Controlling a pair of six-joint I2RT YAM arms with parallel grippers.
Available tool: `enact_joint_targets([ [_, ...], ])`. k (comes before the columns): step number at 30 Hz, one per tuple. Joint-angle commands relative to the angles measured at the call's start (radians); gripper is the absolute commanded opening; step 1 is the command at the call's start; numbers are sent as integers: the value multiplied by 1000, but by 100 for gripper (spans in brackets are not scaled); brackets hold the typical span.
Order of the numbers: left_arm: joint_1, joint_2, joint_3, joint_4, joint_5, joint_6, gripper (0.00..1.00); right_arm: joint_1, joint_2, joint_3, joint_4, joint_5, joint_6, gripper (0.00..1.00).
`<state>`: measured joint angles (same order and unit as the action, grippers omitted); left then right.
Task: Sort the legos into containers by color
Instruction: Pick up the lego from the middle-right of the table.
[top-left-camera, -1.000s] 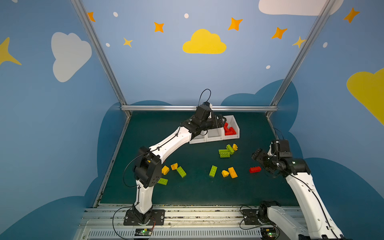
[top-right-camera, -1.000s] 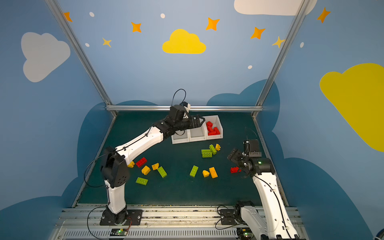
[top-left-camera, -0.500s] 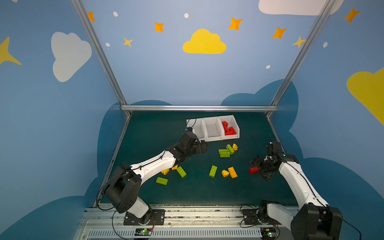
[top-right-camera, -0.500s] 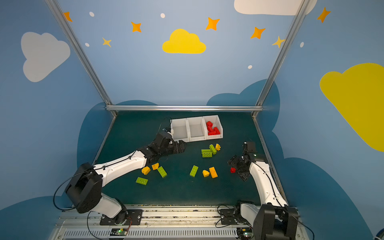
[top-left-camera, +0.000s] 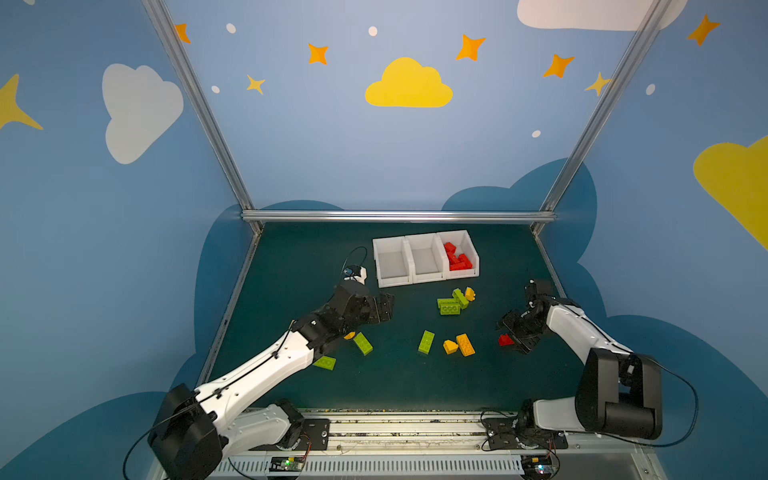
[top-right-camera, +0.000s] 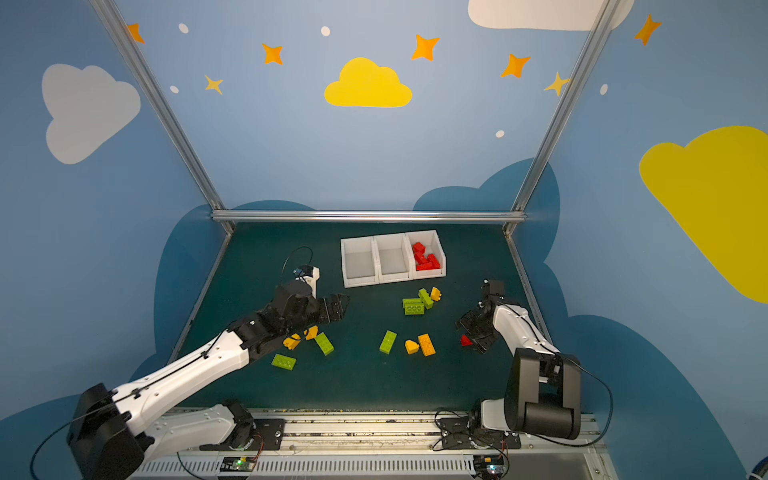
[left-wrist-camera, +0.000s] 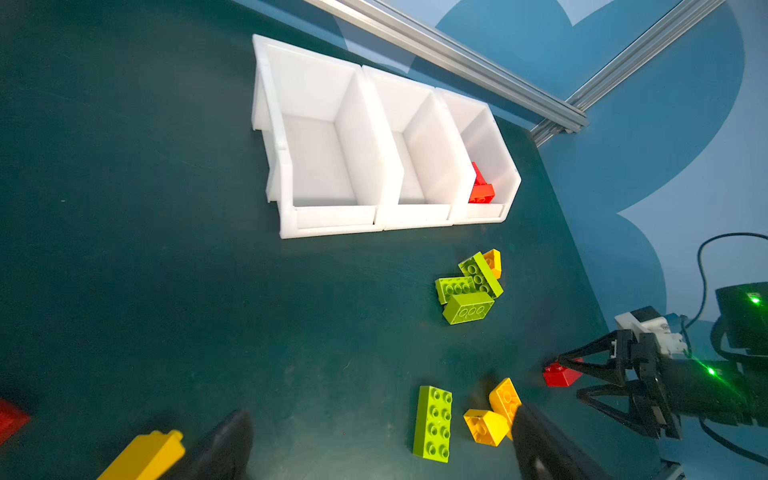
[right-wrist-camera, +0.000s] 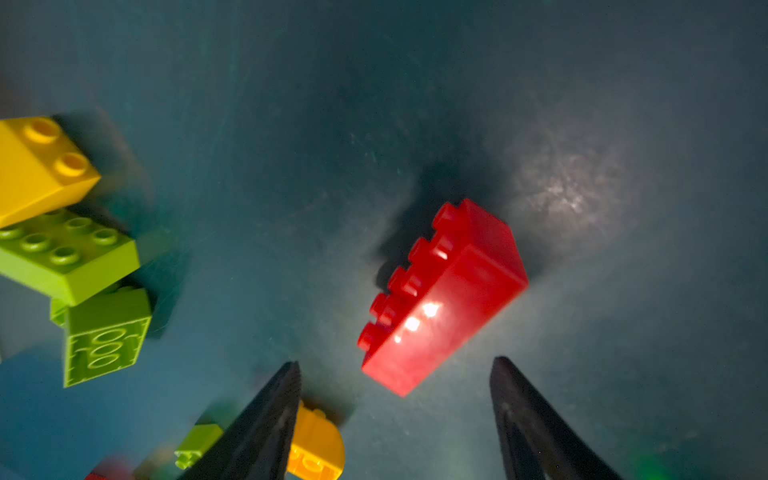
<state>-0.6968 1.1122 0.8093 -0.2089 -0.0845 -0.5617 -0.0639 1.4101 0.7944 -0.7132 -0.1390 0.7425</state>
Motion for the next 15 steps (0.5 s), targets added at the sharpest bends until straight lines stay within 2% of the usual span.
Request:
enact_joint_targets([
  [1,-3,-56,-24,-83,-55,28,96,-3,19,8,31,23,5,66],
  [4,-2,-97,-42,-111,-80,34,96,-4,42,2,47,31,8,63],
  [9,-1,-155,-64,-136,-101,32,96,-3,70,-7,79,45,6,45],
  [12,-1,-185,-71,-154,-117,34,96,-3,91,-4,90,53,5,43],
  [15,-1,-211,-78,-165,-132,37,96,-2,114,2,95,49,-3,31],
])
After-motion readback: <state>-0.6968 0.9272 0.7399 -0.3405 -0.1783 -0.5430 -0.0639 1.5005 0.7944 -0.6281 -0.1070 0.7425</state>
